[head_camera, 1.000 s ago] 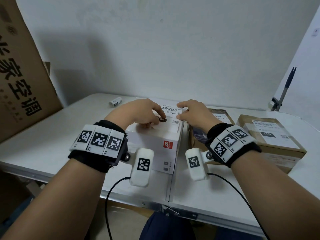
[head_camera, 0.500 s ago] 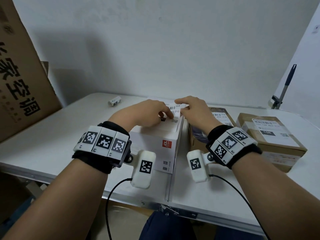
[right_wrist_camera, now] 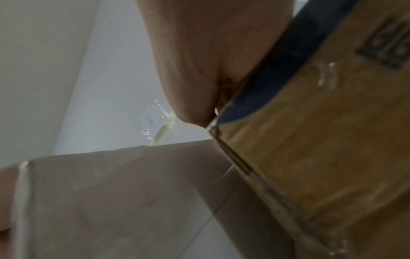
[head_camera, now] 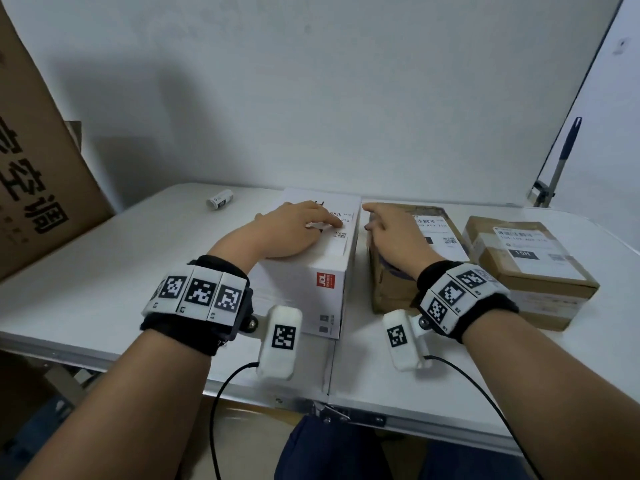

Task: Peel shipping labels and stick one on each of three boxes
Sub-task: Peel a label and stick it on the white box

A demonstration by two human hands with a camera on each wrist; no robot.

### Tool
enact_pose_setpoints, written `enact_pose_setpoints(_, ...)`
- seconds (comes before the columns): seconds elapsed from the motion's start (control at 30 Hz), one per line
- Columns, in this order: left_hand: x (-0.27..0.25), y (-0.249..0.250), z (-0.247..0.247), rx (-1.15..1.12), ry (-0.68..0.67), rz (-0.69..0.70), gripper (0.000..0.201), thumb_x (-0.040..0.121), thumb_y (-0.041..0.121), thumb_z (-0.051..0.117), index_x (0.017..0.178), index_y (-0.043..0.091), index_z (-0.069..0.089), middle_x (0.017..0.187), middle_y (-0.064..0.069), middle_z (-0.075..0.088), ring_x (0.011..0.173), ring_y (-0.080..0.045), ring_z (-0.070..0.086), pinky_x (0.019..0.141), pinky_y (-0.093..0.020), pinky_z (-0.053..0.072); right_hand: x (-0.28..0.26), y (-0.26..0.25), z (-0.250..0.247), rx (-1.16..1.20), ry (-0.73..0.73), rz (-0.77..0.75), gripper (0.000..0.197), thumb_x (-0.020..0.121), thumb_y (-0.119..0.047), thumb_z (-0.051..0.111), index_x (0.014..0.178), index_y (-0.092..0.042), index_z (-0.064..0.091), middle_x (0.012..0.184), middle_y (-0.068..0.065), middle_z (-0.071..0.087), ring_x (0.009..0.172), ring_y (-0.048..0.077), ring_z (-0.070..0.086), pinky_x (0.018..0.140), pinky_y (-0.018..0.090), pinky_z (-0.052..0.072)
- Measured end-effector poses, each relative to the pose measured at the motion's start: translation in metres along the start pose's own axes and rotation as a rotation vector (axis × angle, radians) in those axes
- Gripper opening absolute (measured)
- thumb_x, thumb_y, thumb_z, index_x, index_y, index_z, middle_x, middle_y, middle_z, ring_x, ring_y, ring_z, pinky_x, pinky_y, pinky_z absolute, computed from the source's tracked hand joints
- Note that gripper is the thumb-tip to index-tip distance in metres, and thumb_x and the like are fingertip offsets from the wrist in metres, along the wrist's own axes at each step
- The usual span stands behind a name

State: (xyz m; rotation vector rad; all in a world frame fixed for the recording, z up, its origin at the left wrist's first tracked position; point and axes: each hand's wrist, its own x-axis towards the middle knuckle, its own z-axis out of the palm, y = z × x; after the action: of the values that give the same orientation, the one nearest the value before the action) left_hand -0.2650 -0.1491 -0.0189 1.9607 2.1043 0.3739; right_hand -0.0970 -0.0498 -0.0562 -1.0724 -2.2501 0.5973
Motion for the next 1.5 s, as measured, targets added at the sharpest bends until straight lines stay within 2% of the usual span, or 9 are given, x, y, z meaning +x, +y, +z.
enact_pose_setpoints(0.07, 0.000, -0.002, 0.001, -0.022, 0.002, -0.016, 0.050, 0.069, 0.049, 0.026, 0.109, 0.068, 0.049, 0.141, 0.023, 0.043, 0.131, -0.015, 0.041, 0.108, -0.053, 0.032, 0.001, 0.008, -0.006, -0.036, 0.014, -0.021, 0.044, 0.097, -0.005, 0.037, 0.138, -0.014, 0.049, 0.133, 0.012, 0.057, 0.117, 0.022, 0.056, 0.100, 0.028, 0.038)
enact_pose_setpoints(0.17, 0.000, -0.003, -0.001, -0.062, 0.028, -0.004, 0.044, 0.088, 0.027, 0.042, 0.123, 0.051, 0.055, 0.142, 0.014, 0.047, 0.132, -0.017, 0.042, 0.112, -0.044, 0.031, 0.005, 0.012, -0.016, -0.020, -0.009, -0.005, 0.041, 0.098, -0.009, 0.037, 0.137, -0.014, 0.050, 0.130, 0.014, 0.058, 0.087, 0.006, 0.058, 0.097, 0.032, 0.041)
enact_pose_setpoints(0.2, 0.000, -0.005, -0.001, -0.054, 0.058, -0.013, 0.044, 0.091, 0.024, 0.046, 0.128, 0.046, 0.053, 0.143, 0.013, 0.046, 0.132, -0.019, 0.040, 0.112, -0.043, 0.030, 0.008, 0.009, -0.018, -0.011, -0.012, -0.009, 0.040, 0.099, -0.011, 0.037, 0.137, -0.015, 0.050, 0.131, 0.013, 0.058, 0.086, 0.007, 0.058, 0.097, 0.033, 0.042)
enact_pose_setpoints(0.33, -0.001, -0.017, -0.006, -0.007, 0.151, -0.084, 0.052, 0.093, 0.039, 0.054, 0.143, 0.033, 0.041, 0.152, 0.006, 0.035, 0.138, -0.023, 0.031, 0.112, -0.034, 0.022, 0.026, -0.022, -0.011, -0.014, -0.015, -0.107, 0.038, 0.101, -0.016, 0.036, 0.135, -0.017, 0.052, 0.140, 0.003, 0.051, 0.128, 0.019, 0.048, 0.101, 0.023, 0.032)
enact_pose_setpoints(0.47, 0.000, -0.031, -0.009, -0.051, 0.188, -0.196, 0.071, 0.088, 0.051, 0.057, 0.148, 0.023, 0.032, 0.158, 0.000, 0.025, 0.144, -0.023, 0.025, 0.117, -0.036, 0.020, 0.038, -0.056, 0.007, -0.082, -0.195, -0.230, 0.041, 0.104, -0.024, 0.032, 0.142, -0.014, 0.043, 0.149, 0.002, 0.042, 0.137, 0.018, 0.038, 0.109, 0.024, 0.025)
enact_pose_setpoints(0.57, -0.002, -0.032, -0.008, -0.072, 0.118, -0.292, 0.084, 0.086, 0.058, 0.054, 0.152, 0.019, 0.020, 0.161, 0.000, 0.015, 0.146, -0.022, 0.022, 0.116, -0.036, 0.020, 0.045, -0.061, 0.022, -0.241, -0.402, -0.253, 0.049, 0.105, -0.032, 0.023, 0.151, -0.016, 0.025, 0.160, 0.001, 0.020, 0.148, 0.015, 0.017, 0.118, 0.031, 0.010)
enact_pose_setpoints(0.7, -0.002, -0.032, -0.006, -0.031, 0.059, -0.336, 0.084, 0.088, 0.061, 0.048, 0.151, 0.015, 0.019, 0.159, -0.006, 0.022, 0.140, -0.026, 0.033, 0.108, -0.036, 0.027, 0.051, -0.056, 0.032, -0.466, -0.529, -0.199, 0.055, 0.104, -0.038, 0.015, 0.155, -0.018, 0.005, 0.163, -0.003, -0.005, 0.150, 0.011, -0.006, 0.121, 0.042, -0.005)
enact_pose_setpoints(1.07, -0.004, -0.030, -0.008, 0.004, 0.051, -0.349, 0.082, 0.086, 0.064, 0.048, 0.147, 0.014, 0.026, 0.153, -0.011, 0.033, 0.134, -0.031, 0.041, 0.104, -0.038, 0.032, 0.067, -0.048, 0.022, -0.592, -0.559, -0.068, 0.057, 0.104, -0.036, 0.014, 0.154, -0.011, 0.002, 0.163, 0.004, -0.007, 0.150, 0.019, -0.005, 0.119, 0.054, 0.005)
enact_pose_setpoints(1.5, -0.007, -0.025, -0.010, -0.053, 0.061, -0.353, 0.081, 0.086, 0.062, 0.050, 0.148, 0.015, 0.027, 0.151, -0.010, 0.036, 0.133, -0.028, 0.042, 0.101, -0.034, 0.033, 0.077, -0.031, 0.022, -0.534, -0.491, 0.086, 0.058, 0.103, -0.038, 0.013, 0.154, -0.013, 0.001, 0.163, 0.001, -0.006, 0.150, 0.020, -0.007, 0.119, 0.051, 0.003)
